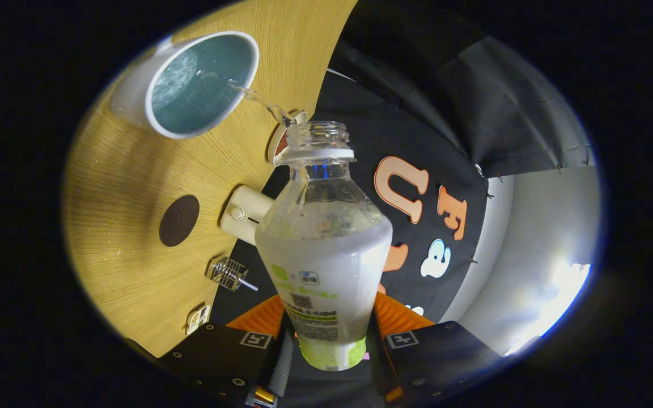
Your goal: Take the bottle from table, then pour the juice into the cup, finally place the bottle on the coaster
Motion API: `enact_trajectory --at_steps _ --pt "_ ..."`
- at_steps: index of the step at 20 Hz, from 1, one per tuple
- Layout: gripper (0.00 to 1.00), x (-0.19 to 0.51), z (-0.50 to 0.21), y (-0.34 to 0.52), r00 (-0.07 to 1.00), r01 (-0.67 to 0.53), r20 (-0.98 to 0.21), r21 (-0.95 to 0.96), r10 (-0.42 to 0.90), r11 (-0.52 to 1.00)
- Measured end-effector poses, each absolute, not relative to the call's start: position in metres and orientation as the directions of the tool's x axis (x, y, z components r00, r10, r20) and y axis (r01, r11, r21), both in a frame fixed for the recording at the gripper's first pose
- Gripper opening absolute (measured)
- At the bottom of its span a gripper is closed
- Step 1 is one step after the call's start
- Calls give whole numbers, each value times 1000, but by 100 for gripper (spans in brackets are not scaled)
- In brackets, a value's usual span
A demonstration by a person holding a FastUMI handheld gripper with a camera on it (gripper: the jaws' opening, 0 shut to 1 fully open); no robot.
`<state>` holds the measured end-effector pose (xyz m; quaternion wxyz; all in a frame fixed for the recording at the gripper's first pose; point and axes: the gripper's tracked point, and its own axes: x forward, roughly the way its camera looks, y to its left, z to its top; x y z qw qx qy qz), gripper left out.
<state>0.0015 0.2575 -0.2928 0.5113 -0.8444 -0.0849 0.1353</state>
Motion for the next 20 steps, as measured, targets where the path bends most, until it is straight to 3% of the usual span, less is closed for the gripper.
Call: enact_trajectory --at_steps 20 --pt "58 1 -282 268 935 45 -141 -863 324 -504"
